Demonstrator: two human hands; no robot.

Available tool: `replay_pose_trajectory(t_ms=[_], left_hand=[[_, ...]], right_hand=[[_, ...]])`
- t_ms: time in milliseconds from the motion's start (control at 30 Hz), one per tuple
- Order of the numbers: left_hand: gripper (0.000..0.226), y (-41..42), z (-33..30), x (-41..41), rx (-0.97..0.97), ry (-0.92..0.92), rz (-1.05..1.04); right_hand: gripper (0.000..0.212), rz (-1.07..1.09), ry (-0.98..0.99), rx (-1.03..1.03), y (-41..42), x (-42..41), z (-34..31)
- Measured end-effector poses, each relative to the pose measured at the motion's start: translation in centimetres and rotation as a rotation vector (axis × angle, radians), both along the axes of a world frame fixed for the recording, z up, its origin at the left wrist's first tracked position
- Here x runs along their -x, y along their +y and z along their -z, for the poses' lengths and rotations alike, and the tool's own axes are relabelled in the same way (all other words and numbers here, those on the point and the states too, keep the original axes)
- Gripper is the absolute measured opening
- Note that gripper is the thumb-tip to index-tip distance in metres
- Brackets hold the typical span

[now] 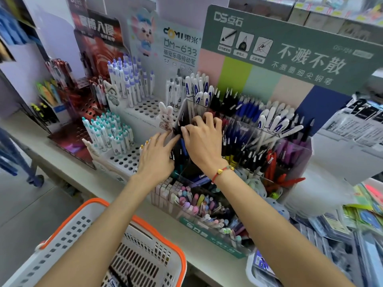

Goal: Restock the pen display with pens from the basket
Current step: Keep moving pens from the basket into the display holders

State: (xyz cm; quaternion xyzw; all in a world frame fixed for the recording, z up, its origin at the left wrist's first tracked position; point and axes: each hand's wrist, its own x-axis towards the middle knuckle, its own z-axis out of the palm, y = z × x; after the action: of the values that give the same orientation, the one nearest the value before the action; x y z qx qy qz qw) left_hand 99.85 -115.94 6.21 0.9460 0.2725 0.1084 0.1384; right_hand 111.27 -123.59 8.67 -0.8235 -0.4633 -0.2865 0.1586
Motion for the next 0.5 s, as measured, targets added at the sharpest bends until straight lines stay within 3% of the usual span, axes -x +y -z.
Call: replay_pose_trajectory(t_ms=[133, 267, 400, 500], left_hand=[[0.066, -0.8, -0.8, 0.7, 0.041, -0.102, 0.021], [0.059, -2.3, -2.1, 0.8, 0.112, -0.194, 0.153], [0.063, -3.8, -3.1, -0.3, 0.072, -0.167, 0.305], [0.068, -4.2, -3.2, -1.3, 0.041, -0.093, 0.346]], right_hand=[[0.023, -0.159, 0.216, -0.169, -3.0, -0.1, -2.9], [0.018, -0.082, 0.455, -0.322, -8.7, -1.4, -5.8], [0.017, -0.016, 0.564, -0.138, -11.2, -3.1, -6.2], [0.028, -0.003, 0.54, 0.115, -10.6, -2.8, -5.4]])
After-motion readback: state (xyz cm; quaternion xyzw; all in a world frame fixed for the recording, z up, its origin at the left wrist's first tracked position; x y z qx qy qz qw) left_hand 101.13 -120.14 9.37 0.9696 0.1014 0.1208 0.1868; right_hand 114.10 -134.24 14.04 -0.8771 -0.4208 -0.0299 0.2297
